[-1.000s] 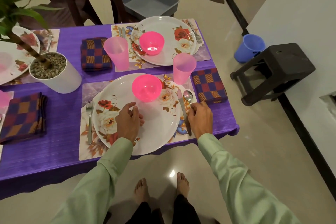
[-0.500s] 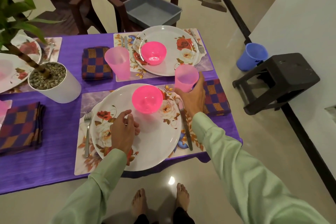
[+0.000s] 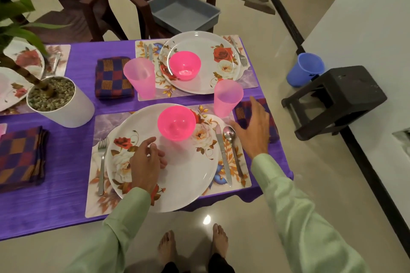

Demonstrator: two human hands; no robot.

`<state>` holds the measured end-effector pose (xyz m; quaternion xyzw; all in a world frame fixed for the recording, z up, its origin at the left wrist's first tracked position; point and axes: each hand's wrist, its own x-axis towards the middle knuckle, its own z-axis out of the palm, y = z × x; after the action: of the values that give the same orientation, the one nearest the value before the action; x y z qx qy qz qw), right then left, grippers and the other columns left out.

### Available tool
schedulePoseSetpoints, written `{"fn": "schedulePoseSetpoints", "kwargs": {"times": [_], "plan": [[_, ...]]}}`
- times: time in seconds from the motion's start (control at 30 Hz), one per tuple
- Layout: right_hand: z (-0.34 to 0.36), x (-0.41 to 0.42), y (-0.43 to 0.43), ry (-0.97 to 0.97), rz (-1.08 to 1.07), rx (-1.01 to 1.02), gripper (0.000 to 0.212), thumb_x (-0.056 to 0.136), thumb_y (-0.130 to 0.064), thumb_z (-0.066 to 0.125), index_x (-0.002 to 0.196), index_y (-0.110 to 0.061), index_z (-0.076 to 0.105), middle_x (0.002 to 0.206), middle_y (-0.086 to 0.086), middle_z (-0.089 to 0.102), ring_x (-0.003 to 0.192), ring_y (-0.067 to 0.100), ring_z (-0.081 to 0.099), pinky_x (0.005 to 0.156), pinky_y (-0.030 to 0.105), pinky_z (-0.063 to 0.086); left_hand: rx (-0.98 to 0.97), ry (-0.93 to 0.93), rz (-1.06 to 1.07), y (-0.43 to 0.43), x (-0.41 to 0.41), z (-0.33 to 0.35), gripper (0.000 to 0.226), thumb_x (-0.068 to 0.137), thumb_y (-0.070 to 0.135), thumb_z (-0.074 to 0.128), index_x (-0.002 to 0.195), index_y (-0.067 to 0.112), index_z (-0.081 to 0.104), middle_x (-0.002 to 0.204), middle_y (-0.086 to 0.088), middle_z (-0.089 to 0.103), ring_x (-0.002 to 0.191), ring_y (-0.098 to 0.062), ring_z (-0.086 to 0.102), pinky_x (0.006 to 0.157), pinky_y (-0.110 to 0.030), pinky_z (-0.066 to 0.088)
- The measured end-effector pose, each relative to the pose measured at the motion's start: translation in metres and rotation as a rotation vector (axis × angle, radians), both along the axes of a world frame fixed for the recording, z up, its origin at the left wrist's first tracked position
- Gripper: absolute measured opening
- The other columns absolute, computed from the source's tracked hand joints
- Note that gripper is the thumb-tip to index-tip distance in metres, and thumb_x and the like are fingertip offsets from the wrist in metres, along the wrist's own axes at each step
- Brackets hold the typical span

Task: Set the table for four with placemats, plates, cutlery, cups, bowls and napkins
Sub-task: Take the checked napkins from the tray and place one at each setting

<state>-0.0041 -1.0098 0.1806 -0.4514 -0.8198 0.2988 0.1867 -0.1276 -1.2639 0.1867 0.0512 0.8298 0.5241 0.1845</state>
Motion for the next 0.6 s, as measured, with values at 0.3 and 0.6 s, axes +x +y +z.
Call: {"fn": "schedulePoseSetpoints", "kwargs": {"times": [0.3,0.6], "plan": [[-0.043,0.049,0.005,-0.559,0.167,0.298,0.063,0.096,-0.061,0.017,0.155,-0.038,0.014,0.164,0.011,0.01,0.149,0.041,0.008,0.118,0.062,0.011,0.017,-0.003,0.01,-0.003,0.008,0.002,0.029,0.105,0.017,0.039,0.127,0.016,0.058,0.082,-0.006,0.069,0.063,-0.021,0.065,0.061,-0.028,0.055],[-0.047,0.045,0.008,-0.61,0.179,0.274,0.065,0.095,-0.064,0.014,0.155,-0.039,0.009,0.165,0.009,0.006,0.149,0.04,0.004,0.114,0.068,0.009,0.039,0.033,0.012,-0.008,0.017,0.006,0.03,0.104,0.013,0.039,0.127,0.017,0.058,0.083,-0.004,0.069,0.065,-0.023,0.065,0.062,-0.026,0.053]]}}
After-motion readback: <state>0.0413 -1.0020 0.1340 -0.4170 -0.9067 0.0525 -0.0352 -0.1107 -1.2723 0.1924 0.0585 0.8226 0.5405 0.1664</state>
